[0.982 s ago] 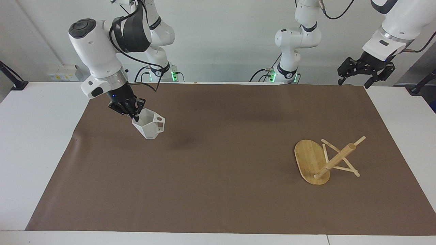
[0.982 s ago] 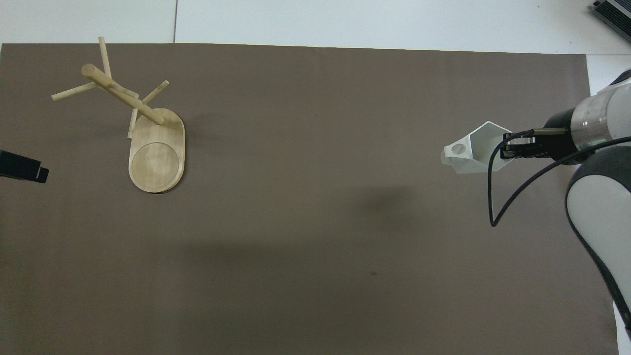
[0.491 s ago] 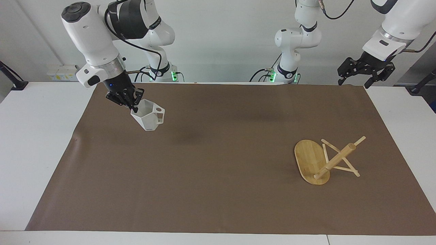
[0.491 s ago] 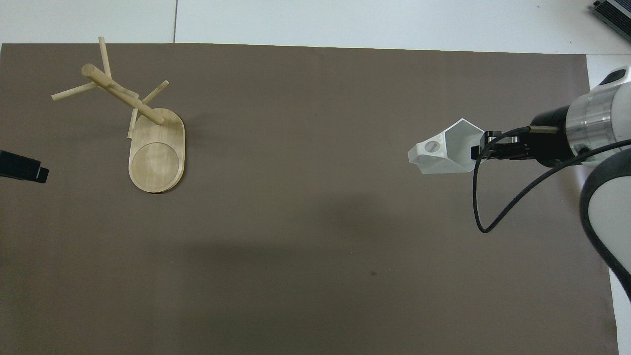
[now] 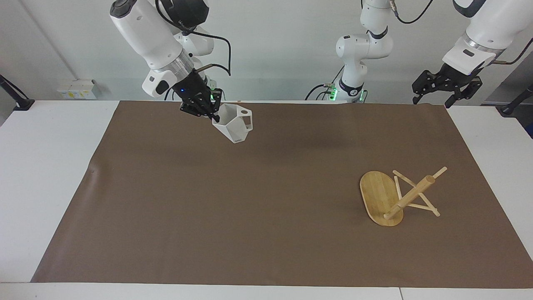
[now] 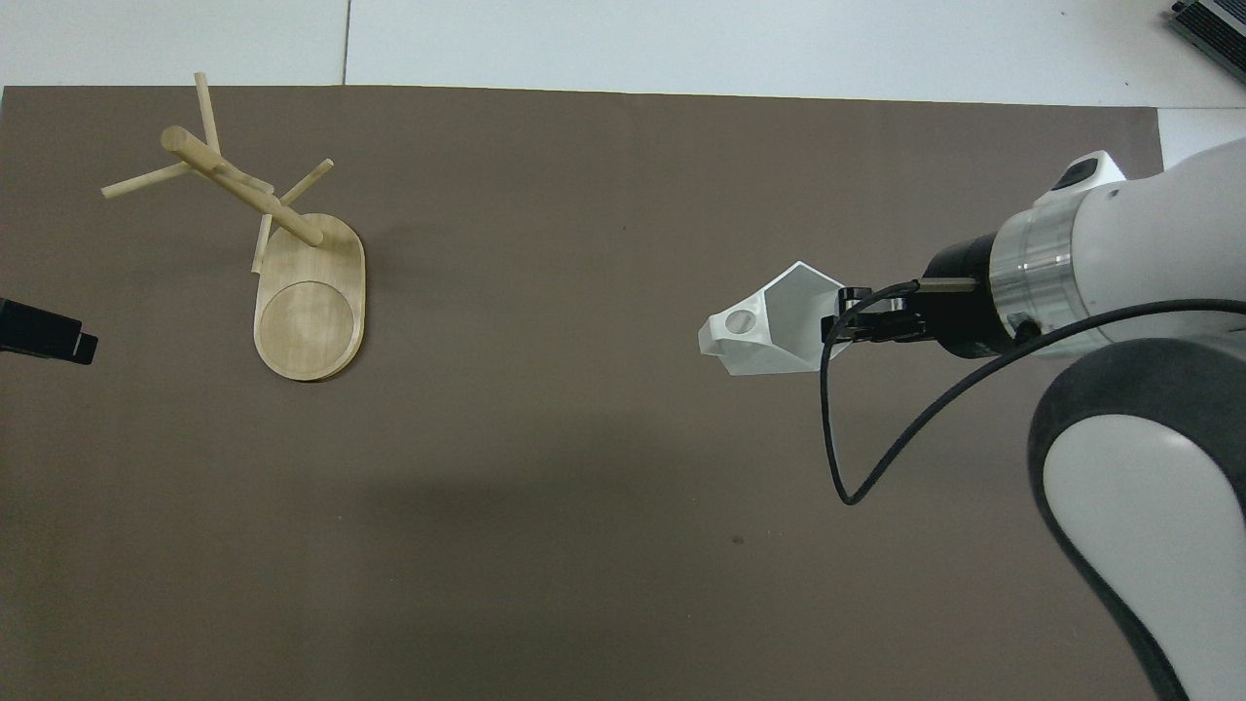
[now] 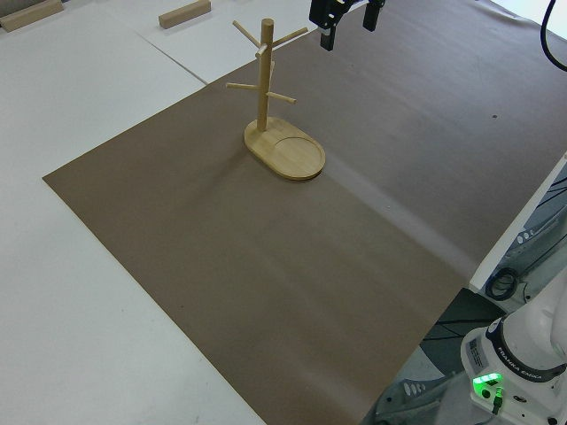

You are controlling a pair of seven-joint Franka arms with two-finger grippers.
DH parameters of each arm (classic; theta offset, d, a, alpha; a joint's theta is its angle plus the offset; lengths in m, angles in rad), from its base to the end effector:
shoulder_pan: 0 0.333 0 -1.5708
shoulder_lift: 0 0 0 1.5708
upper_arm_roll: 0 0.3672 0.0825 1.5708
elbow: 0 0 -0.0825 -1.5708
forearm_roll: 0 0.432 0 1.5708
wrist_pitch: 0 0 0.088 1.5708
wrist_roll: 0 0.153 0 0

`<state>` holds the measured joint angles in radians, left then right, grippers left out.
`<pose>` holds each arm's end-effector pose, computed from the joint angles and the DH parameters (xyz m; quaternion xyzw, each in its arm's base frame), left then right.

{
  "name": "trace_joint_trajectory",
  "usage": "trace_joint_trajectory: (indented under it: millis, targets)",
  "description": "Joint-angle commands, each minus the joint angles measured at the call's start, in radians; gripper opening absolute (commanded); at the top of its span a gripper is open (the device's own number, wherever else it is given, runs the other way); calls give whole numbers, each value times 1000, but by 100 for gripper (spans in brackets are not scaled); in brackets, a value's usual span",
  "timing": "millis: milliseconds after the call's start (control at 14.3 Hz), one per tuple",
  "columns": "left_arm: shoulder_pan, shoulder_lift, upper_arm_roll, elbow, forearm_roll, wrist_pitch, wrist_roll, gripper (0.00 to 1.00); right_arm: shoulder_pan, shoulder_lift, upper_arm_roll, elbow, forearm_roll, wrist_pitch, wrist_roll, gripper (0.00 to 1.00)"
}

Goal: Hang cup on rack
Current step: 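Lift the mug and carry it toward the wooden mug tree, then bring the mug toward the left gripper while the left gripper reaches it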

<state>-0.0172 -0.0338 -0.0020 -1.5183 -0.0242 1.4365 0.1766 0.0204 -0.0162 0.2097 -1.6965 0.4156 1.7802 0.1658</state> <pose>0.5737 -0.0150 0.6652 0.9947 -0.0990 -0.0230 0.0138 0.5905 0.1937 0.6035 -0.9782 0.0013 -0.0081 0.2077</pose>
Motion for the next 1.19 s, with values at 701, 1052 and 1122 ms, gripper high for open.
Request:
trace_joint_trajectory:
  millis: [701,1052,1122]
  targets:
    - [-73,-37,-41,-68,-229,79,-763,100,-13,-14,144,-2,331,131,32,0]
    - [-76,-40,-73,-97,-374,160,-1317,100,-13,-14,204,-11,442,254,83,0]
    - [-76,-38,-73,-100,-411,182,-1430,100,-13,-14,217,-12,445,274,89,0]
